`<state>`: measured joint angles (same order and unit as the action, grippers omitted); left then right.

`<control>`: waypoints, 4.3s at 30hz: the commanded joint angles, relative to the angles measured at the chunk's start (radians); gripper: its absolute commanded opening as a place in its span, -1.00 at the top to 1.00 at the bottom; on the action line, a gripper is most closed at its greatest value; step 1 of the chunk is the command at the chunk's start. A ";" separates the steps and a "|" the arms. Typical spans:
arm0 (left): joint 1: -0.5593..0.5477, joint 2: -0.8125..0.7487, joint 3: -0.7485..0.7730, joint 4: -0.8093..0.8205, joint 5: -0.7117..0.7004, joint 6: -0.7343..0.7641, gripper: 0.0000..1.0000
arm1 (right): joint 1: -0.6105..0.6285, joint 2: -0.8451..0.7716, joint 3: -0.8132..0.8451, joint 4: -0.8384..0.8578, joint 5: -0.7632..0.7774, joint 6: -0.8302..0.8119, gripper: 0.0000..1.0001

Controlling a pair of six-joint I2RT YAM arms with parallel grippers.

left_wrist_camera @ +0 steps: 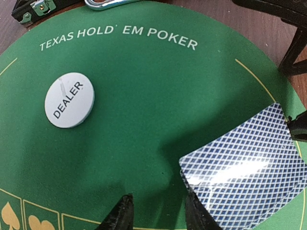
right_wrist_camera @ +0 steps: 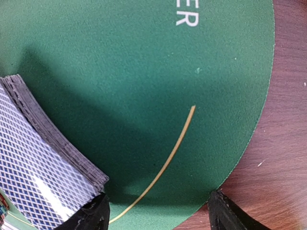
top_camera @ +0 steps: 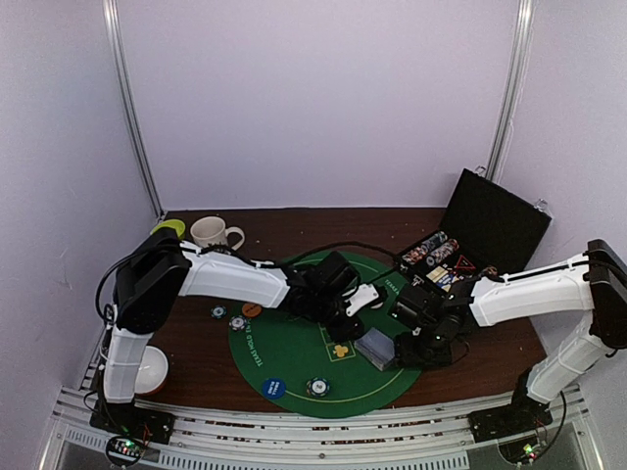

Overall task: Distribute texas hold em gaming equipment
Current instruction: Adjust the poker card on the poker table mat, then pick up the poker card from the poker table mat, then pass from the right arm to the left

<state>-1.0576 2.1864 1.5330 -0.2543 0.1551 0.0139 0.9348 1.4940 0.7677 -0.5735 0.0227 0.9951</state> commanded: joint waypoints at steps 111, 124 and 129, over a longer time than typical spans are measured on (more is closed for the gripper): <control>0.323 -0.342 -0.367 0.346 0.622 -0.520 -0.72 | 0.146 0.083 0.391 -0.089 0.208 -0.894 -0.14; 0.308 -0.319 -0.385 0.424 0.707 -0.537 -0.96 | 0.162 0.117 0.488 -0.088 0.229 -0.930 -0.13; 0.287 -0.299 -0.360 0.410 0.695 -0.524 -0.96 | 0.169 0.135 0.516 -0.085 0.230 -0.943 -0.13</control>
<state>-0.7525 1.8652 1.1393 0.1299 0.8352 -0.5274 1.0924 1.6108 1.2461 -0.6498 0.2234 0.0727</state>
